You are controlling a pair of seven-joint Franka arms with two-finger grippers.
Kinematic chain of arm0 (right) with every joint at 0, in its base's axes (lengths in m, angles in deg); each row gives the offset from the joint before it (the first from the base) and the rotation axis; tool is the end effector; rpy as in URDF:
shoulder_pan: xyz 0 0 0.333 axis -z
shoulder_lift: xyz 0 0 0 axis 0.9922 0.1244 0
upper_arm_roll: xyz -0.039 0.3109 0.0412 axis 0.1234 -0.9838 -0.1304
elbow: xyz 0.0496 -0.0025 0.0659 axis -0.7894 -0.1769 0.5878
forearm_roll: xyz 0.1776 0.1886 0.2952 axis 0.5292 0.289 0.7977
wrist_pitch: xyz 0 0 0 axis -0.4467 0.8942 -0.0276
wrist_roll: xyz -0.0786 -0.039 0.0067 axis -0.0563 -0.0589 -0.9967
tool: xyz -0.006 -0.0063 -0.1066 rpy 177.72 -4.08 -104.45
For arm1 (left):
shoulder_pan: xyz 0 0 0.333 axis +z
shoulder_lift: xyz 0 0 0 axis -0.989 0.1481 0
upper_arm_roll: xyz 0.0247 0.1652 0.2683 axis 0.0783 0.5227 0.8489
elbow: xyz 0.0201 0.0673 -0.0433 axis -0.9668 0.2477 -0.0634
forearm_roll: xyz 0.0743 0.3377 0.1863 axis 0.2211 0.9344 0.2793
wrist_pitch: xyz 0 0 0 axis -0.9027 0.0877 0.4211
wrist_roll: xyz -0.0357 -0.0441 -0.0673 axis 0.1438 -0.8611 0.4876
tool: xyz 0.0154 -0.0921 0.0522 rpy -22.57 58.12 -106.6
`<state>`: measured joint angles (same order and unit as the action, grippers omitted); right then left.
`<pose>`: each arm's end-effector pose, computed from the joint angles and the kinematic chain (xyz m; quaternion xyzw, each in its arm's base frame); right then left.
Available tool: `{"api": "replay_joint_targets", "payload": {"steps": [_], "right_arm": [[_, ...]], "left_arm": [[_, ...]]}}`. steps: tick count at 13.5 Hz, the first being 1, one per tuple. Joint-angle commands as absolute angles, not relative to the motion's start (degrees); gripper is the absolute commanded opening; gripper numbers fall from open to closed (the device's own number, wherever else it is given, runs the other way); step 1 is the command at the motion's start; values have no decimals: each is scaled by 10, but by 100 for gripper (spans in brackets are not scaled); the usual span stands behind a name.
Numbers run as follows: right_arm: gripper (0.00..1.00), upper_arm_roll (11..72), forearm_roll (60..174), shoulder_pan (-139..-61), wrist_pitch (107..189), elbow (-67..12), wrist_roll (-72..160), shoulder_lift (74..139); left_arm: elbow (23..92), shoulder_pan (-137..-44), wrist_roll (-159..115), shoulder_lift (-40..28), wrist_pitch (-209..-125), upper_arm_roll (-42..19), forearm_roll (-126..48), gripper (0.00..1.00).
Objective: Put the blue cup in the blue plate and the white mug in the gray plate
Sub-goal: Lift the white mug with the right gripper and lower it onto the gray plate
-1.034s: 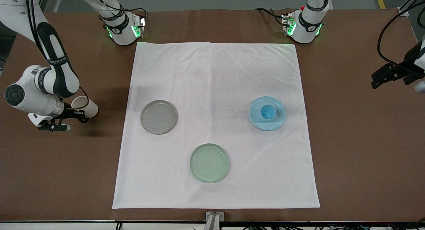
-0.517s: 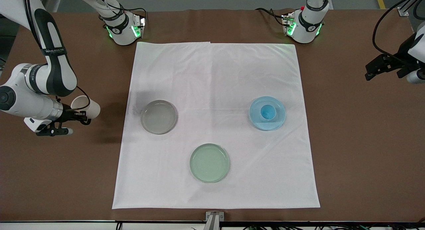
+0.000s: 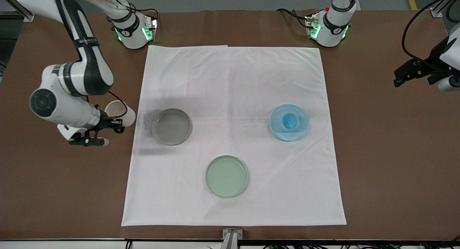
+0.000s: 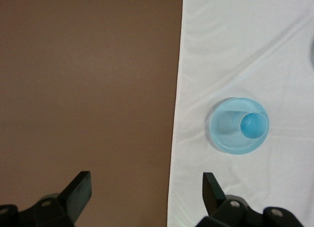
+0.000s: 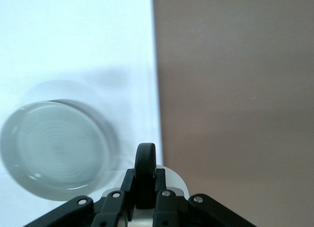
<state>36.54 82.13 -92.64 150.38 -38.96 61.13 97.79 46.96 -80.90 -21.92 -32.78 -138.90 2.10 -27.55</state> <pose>0.5879 0.1018 0.3432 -0.9971 0.0330 0.0690 0.0045 0.5462 -0.0362 0.6389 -0.9996 -0.0207 -0.0047 0.0199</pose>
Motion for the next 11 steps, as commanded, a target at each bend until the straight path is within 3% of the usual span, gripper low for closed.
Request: {"api": "replay_joint_targets", "payload": {"steps": [1,7,11], "right_arm": [[3,371,832,-982,1504,-396,673,967],[2,372,846,-1040,1579,-389,732,1008],[2,372,854,-1061,1583,-364,756,1034]], "left_arm": [[474,-806,-208,-337,-1381,24,-287,100],[475,-805,-209,-337,-1377,26,-287,100],[474,-805,-208,-337,-1371,26,-286,100]]}}
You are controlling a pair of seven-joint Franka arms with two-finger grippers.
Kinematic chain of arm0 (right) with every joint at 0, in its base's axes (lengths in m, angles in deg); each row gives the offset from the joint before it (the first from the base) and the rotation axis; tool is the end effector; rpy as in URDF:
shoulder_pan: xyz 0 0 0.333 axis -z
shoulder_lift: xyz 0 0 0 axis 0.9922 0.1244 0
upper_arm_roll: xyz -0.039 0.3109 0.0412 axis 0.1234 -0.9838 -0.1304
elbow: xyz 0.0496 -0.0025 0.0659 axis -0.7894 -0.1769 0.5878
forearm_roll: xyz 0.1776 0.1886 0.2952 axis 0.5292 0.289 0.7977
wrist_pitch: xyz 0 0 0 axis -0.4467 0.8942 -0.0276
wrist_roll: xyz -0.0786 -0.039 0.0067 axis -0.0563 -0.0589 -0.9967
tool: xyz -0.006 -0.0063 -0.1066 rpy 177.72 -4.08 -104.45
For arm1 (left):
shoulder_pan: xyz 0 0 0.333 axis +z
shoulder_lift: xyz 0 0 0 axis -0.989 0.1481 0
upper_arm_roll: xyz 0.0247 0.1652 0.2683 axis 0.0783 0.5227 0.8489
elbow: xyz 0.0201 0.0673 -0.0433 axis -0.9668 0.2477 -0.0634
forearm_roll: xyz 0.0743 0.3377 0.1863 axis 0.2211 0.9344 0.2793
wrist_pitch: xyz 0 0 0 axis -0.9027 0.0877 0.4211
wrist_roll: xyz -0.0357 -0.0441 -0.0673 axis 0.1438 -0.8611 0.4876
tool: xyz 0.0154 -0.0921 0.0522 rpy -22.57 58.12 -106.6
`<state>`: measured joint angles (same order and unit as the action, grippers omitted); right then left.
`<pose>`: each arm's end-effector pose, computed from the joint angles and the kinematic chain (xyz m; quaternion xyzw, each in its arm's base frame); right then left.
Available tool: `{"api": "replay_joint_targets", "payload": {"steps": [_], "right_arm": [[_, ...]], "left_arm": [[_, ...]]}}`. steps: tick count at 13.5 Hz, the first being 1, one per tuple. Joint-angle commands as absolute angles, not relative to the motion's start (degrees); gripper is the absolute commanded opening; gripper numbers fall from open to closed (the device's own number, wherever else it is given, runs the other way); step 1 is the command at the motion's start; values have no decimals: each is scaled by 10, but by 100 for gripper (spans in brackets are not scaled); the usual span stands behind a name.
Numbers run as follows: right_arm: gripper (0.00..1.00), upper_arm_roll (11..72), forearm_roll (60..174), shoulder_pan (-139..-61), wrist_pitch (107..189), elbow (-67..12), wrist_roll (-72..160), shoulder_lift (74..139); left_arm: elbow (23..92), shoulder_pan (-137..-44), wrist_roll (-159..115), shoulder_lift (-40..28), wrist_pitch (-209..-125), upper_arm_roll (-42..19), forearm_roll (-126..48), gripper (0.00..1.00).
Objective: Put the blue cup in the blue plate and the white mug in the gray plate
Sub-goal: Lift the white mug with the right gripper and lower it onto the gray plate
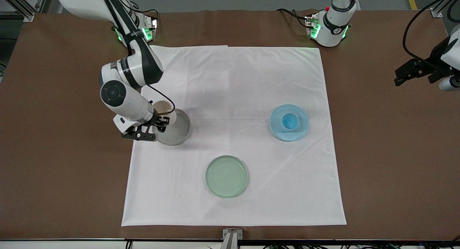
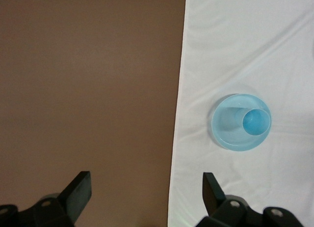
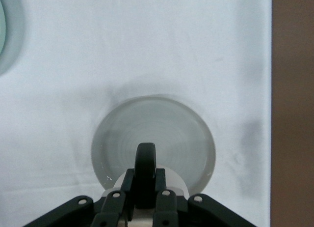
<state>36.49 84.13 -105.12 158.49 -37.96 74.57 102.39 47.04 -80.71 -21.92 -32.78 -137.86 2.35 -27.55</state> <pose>0.5709 0.2352 0.3130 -0.9977 0.0533 0.0374 0.0164 0.5445 -0.0318 0.6367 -0.9995 -0.0247 0.0051 0.0208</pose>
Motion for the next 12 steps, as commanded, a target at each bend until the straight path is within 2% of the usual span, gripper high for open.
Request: {"api": "replay_joint_targets", "payload": {"steps": [1,12], "right_arm": [[2,372,854,-1062,1583,-363,756,1040],[2,372,854,-1055,1583,-334,757,1100]], "left_arm": [[474,-805,-208,-337,-1371,26,-286,100],[471,-809,-208,-339,-1372,23,-286,100]]}}
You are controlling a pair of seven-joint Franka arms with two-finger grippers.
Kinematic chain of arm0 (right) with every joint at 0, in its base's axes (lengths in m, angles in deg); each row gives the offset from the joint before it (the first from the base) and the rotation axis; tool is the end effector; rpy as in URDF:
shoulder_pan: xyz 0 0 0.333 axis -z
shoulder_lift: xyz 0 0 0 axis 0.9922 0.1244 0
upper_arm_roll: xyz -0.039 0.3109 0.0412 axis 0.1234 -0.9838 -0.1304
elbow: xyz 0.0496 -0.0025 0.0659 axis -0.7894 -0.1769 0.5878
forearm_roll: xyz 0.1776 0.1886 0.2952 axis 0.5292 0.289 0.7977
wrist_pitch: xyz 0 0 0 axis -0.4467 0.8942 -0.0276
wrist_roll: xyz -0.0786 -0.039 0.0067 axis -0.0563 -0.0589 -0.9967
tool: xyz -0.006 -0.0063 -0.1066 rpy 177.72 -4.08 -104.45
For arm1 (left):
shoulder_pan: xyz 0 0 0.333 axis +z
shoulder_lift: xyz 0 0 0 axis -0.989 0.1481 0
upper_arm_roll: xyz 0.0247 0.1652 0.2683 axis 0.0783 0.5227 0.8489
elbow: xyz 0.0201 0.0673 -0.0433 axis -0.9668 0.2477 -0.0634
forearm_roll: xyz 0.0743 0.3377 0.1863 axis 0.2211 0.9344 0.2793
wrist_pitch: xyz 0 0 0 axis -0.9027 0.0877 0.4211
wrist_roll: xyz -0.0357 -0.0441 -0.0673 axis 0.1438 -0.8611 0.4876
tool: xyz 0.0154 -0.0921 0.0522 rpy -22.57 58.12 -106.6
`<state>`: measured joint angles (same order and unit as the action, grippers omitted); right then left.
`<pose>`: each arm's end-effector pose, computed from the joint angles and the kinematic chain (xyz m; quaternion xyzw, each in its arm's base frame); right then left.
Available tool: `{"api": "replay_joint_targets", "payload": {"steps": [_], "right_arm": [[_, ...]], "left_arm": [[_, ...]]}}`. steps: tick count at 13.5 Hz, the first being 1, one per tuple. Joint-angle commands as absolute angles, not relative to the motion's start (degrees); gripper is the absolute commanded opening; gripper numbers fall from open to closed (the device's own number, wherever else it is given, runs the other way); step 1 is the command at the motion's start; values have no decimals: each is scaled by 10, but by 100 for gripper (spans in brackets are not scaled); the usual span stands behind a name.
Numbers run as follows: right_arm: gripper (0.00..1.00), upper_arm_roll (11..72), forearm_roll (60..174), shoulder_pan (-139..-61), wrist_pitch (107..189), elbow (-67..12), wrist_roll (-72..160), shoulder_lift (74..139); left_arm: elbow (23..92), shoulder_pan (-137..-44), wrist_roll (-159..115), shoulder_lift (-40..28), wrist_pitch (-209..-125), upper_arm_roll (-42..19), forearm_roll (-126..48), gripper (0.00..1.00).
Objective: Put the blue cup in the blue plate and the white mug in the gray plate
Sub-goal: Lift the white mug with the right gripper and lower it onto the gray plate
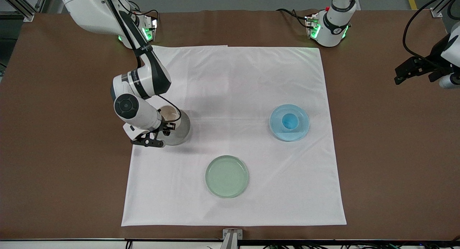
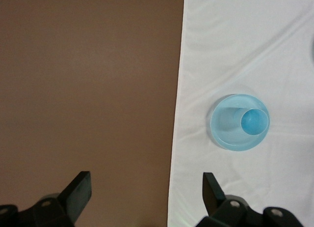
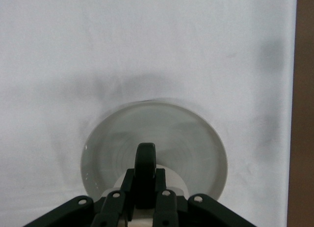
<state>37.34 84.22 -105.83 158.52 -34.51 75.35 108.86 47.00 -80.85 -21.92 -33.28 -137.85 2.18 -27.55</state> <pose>0.5836 0.2394 0.2681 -0.9963 0.0619 0.0597 0.0024 0.5416 -0.0348 0.6417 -0.9995 -0.0221 0.0004 0.0207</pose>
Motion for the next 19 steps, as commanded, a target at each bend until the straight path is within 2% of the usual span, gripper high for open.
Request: {"api": "replay_joint_targets", "payload": {"steps": [1,10,11,12,13,14,17,19], "right_arm": [[2,372,854,-1057,1583,-332,757,1105],[5,372,854,-1053,1590,-299,755,1147],[15,372,854,-1053,1589,-298,755,1149],[38,373,854,-1053,1587,-298,757,1148],[74,374,854,-1053,1582,-298,758,1147],[100,376,854,-1054,1581,-299,758,1146],[100,379,852,-1046,1545,-297,749,1112],[100,379,847,-1031,1484,-292,749,1065]], "left_arm": [[471,-809,-208,-338,-1372,23,-286,100],[470,-810,-208,-336,-1376,23,-287,100],[470,-810,-208,-337,-1376,23,-287,100],[470,-810,-208,-337,-1376,23,-287,100],[470,-810,-208,-336,-1377,23,-287,100],[470,-810,-208,-336,-1377,23,-287,100],[470,-810,-208,-337,-1377,23,-287,100],[470,-810,-208,-336,-1378,23,-287,100]]}}
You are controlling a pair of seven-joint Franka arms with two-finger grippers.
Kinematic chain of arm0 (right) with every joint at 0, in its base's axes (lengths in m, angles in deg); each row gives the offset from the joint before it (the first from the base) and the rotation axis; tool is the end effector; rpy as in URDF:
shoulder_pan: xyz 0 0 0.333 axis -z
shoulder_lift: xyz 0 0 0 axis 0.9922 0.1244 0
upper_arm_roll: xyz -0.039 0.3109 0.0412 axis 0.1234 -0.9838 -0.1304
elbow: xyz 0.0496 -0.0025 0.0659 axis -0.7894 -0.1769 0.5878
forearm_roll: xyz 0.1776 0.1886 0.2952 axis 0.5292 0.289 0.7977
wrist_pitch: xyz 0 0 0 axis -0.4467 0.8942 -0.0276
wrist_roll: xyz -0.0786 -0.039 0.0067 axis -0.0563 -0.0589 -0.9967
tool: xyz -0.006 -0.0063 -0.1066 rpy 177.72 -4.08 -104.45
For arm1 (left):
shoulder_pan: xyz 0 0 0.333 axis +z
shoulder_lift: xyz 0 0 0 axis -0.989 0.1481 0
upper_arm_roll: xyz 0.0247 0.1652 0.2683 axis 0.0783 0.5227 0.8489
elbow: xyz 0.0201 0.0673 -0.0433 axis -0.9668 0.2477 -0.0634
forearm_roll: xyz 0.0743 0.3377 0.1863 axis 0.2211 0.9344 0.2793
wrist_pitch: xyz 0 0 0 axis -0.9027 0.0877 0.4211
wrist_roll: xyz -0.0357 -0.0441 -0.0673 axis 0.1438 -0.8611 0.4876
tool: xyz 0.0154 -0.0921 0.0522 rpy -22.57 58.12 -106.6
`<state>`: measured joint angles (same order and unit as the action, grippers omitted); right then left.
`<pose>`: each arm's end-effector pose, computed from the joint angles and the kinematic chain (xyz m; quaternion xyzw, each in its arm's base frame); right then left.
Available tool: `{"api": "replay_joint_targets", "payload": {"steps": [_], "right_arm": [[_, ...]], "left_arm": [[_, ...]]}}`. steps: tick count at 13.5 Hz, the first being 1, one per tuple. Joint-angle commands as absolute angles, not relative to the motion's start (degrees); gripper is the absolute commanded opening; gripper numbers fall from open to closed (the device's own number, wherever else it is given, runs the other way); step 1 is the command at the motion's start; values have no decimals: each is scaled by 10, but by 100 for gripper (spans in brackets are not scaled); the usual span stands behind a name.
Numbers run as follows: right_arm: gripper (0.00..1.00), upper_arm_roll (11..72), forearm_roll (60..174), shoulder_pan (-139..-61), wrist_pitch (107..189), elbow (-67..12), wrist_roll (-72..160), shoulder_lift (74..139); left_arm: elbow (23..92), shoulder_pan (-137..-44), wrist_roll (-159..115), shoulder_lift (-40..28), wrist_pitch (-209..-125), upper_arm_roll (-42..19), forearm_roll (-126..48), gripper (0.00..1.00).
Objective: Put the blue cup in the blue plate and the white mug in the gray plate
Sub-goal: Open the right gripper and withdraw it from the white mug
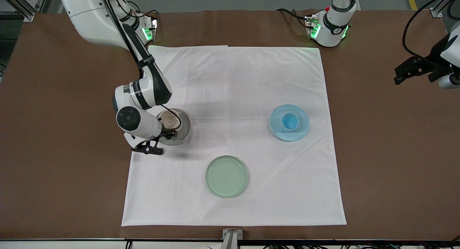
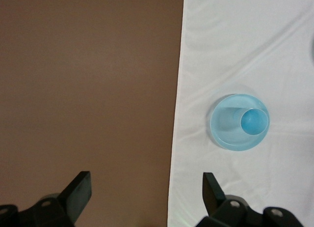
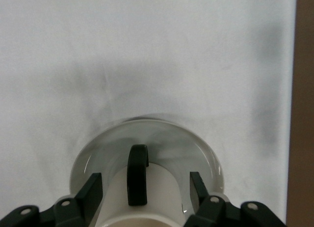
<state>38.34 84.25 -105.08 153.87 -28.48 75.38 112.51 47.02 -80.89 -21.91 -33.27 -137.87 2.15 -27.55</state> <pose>0.6073 0.2298 0.2655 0.9943 -0.0746 -0.0764 0.0075 0.5417 -0.0354 0.6415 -0.9996 -0.0214 0.0005 0.0207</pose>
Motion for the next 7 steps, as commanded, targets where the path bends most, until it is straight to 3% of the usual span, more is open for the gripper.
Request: {"api": "replay_joint_targets", "payload": {"steps": [1,4,7], "right_arm": [[100,379,846,-1018,1430,-290,748,1035],[100,379,845,-973,1314,-288,712,944],[100,379,845,-901,1248,-289,620,882]], "left_arm": [[470,-810,-208,-336,-1380,23,-287,100],[469,-811,-208,-336,-1385,23,-287,100],[469,-811,-208,-333,-1389,23,-287,100]]}}
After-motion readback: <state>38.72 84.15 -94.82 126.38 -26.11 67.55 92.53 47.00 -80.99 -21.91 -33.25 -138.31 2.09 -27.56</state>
